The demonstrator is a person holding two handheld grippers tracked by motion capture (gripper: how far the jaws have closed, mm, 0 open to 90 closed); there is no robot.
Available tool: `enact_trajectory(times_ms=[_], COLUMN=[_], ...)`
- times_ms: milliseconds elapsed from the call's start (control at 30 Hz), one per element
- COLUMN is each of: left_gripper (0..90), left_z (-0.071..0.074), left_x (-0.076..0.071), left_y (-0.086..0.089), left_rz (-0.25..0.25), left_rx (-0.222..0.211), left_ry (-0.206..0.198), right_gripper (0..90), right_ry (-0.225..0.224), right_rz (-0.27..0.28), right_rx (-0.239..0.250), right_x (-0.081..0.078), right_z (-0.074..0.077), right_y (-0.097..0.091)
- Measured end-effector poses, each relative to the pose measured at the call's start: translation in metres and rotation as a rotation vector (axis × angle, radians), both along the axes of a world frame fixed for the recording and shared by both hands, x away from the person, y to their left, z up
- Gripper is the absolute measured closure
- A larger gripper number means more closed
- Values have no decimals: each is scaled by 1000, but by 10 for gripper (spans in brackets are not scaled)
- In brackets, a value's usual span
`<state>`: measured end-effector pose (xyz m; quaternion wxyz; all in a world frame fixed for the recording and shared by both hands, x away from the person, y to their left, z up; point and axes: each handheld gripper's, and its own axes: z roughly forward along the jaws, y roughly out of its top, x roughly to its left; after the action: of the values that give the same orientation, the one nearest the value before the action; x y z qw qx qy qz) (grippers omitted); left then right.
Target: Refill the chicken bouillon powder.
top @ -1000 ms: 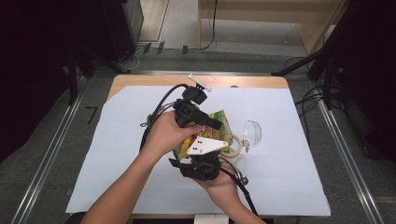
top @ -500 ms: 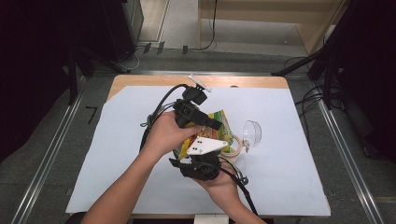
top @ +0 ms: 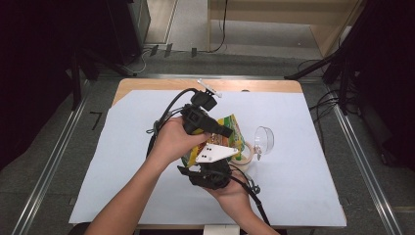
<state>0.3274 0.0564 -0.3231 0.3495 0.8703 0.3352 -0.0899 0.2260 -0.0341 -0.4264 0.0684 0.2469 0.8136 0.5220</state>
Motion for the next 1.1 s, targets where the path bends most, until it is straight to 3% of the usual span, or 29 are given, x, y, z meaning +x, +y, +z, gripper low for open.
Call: enact_trajectory(times_ms=[300,1100], left_gripper=[738,745], left_z=[0,1], left_x=[2,3], left_y=[1,1], left_rz=[37,40], left_rx=[-5,-4], left_ry=[19,12], right_gripper=[666,664], right_ry=[27,30], right_rz=[4,0], right_rx=[18,18], right_x=[-1,0], right_z=[2,4], right_y=[1,1])
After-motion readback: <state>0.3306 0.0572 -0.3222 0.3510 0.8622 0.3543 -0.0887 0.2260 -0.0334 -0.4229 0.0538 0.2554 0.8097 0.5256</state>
